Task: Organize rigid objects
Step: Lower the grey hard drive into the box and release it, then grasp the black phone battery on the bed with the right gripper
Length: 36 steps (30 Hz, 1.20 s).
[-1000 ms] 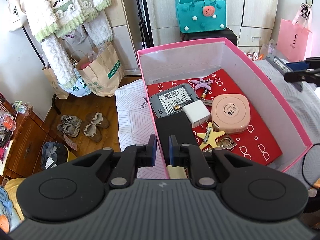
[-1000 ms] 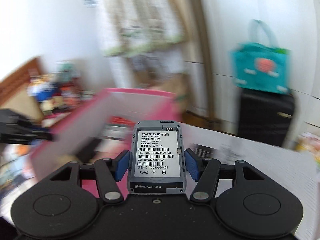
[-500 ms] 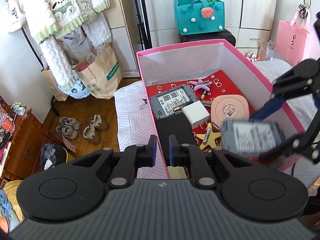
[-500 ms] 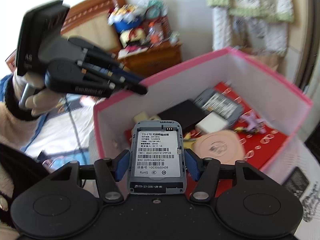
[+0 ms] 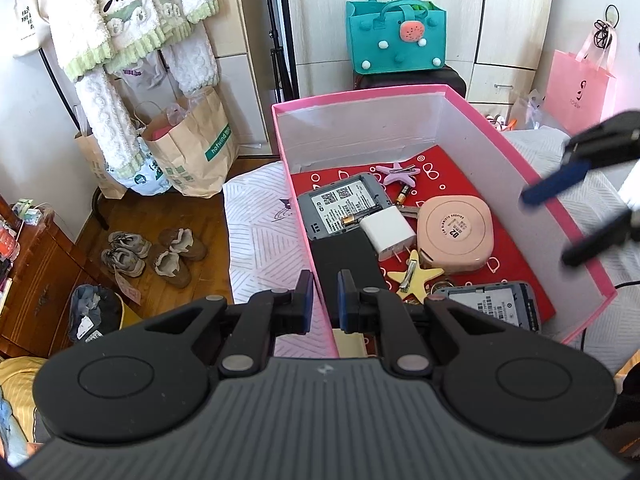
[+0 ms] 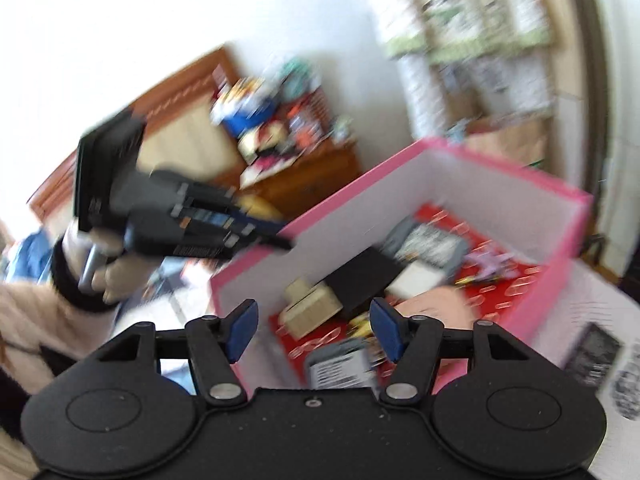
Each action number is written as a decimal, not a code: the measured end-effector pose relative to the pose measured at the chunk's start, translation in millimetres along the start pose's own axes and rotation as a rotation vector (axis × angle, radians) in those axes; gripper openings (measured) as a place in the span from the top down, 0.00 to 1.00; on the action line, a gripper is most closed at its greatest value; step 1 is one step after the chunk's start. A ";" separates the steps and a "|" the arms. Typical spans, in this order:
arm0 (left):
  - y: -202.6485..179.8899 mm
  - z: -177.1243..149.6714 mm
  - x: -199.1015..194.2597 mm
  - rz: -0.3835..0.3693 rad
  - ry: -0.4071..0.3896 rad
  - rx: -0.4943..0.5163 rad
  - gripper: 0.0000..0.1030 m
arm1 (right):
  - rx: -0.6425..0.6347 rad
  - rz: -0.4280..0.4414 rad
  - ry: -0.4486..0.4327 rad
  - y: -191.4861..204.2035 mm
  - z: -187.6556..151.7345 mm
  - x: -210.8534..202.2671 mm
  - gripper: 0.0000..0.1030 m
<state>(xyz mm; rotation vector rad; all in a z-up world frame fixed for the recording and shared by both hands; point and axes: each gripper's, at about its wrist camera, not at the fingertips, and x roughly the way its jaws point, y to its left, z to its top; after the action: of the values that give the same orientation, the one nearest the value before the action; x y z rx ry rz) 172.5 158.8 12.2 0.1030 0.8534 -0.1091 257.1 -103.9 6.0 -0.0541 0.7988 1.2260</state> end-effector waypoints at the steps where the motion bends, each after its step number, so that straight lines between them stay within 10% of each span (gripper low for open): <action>1: 0.2 0.2 0.0 0.001 0.001 0.000 0.89 | 0.018 -0.021 -0.026 -4.7 -1.2 -8.8 0.35; 13: 0.2 0.2 0.1 0.000 0.000 0.000 0.89 | 0.122 -0.541 -0.119 -81.6 -37.7 -40.3 0.32; 36: -4.5 1.4 2.6 0.003 0.012 0.041 0.89 | 0.183 -0.725 -0.007 -126.5 -49.3 41.7 0.35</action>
<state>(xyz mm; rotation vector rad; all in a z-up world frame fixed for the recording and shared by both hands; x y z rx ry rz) 174.6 154.1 11.0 0.1435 0.8630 -0.1233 343.8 -139.0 -100.9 -0.1732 0.7846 0.4672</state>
